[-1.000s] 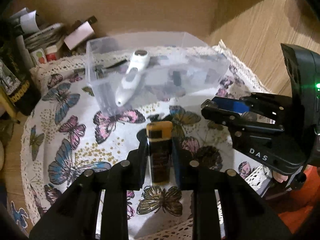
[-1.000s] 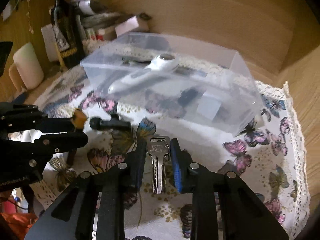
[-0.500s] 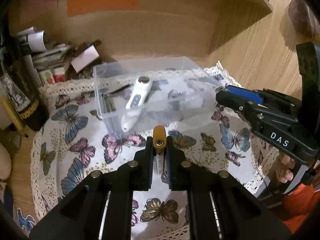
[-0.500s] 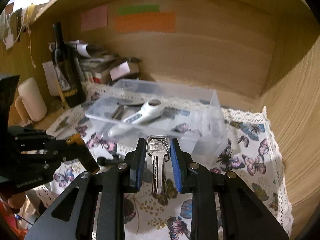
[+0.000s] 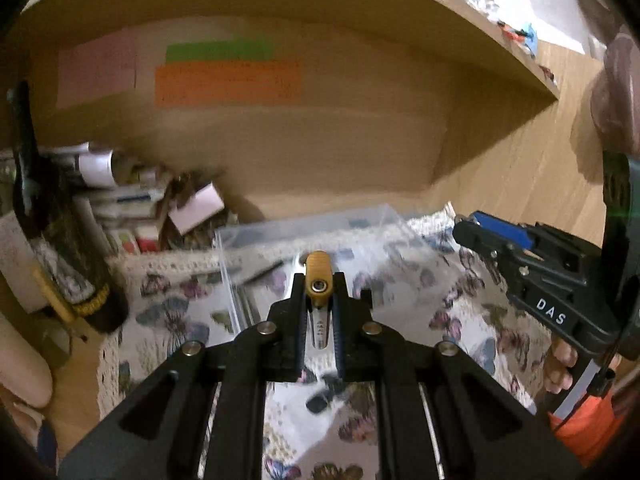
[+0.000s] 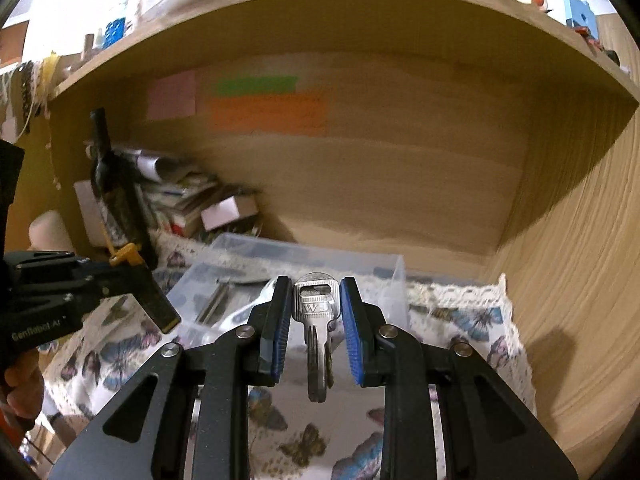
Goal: Organize rigid objects
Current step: 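Carry the cylinder and key into the clear box and open both tools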
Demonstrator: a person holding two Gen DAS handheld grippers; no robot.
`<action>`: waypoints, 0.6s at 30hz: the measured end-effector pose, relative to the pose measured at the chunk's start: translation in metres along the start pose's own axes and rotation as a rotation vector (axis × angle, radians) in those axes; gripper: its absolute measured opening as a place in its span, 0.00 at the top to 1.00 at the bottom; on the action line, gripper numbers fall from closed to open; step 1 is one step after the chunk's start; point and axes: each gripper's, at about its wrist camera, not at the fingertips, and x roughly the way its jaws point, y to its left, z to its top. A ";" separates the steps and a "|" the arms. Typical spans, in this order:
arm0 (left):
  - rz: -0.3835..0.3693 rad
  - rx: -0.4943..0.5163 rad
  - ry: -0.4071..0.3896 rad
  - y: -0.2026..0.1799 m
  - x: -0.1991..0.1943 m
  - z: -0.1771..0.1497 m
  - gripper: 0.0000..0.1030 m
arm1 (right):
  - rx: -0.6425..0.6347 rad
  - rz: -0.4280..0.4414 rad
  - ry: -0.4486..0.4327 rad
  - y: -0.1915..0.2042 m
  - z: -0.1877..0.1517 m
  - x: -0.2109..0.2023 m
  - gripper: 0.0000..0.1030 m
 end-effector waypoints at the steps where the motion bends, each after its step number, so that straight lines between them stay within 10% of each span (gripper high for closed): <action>1: 0.003 0.003 -0.004 0.001 0.002 0.003 0.90 | 0.002 -0.007 -0.002 -0.002 0.002 0.003 0.78; 18: -0.007 0.033 0.191 -0.010 0.114 0.007 0.90 | -0.001 -0.004 0.159 -0.011 -0.007 0.081 0.78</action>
